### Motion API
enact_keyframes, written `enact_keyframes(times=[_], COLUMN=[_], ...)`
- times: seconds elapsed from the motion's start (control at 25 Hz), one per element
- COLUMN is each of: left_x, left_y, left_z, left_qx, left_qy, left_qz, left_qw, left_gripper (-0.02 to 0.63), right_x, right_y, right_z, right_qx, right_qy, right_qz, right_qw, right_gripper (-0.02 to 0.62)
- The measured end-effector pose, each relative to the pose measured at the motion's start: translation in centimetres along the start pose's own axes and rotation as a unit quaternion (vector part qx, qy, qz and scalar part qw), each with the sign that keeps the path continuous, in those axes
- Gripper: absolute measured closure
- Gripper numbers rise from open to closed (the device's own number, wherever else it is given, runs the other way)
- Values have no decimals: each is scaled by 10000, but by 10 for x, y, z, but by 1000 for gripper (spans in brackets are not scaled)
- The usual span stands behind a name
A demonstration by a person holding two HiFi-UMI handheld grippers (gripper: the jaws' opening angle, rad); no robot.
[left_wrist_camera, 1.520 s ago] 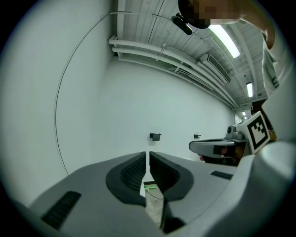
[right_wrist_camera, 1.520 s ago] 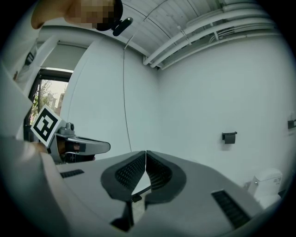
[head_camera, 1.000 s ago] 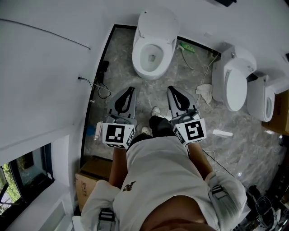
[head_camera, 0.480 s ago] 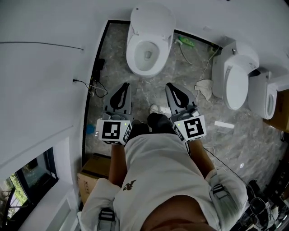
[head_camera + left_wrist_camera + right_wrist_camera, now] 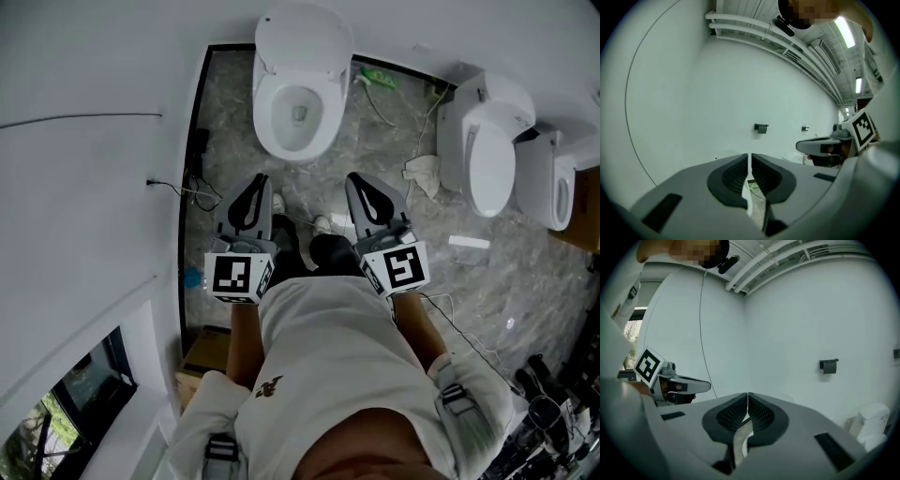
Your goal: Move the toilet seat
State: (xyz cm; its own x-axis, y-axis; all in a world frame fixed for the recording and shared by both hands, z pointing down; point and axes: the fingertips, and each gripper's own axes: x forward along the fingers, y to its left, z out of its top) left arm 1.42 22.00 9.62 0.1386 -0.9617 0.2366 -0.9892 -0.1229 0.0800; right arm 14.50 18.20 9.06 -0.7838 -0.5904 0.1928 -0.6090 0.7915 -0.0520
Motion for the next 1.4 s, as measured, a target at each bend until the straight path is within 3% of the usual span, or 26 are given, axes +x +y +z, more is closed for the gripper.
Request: enact_keyframes(times=[0.48,0.8,1.4], left_x=[71,123,182], left_y=[87,131,174], left_z=[-50,-118,-253], left_qx=[117,126,-76], left_qy=[397,781,1504], left_qz=[-858,-1322,-1193], left_qw=[9955,9881,9814], left_gripper=[565,565,563], right_x=[106,165,207], right_y=[-5,-21,-42], right_z=[-37,-116,-267], right_qx=[285,545,1003], right_qy=[331,869,1774], right_qz=[-952,-1468,-1813], right_qw=[9945,9838,9621], right_gripper=[574,574,572])
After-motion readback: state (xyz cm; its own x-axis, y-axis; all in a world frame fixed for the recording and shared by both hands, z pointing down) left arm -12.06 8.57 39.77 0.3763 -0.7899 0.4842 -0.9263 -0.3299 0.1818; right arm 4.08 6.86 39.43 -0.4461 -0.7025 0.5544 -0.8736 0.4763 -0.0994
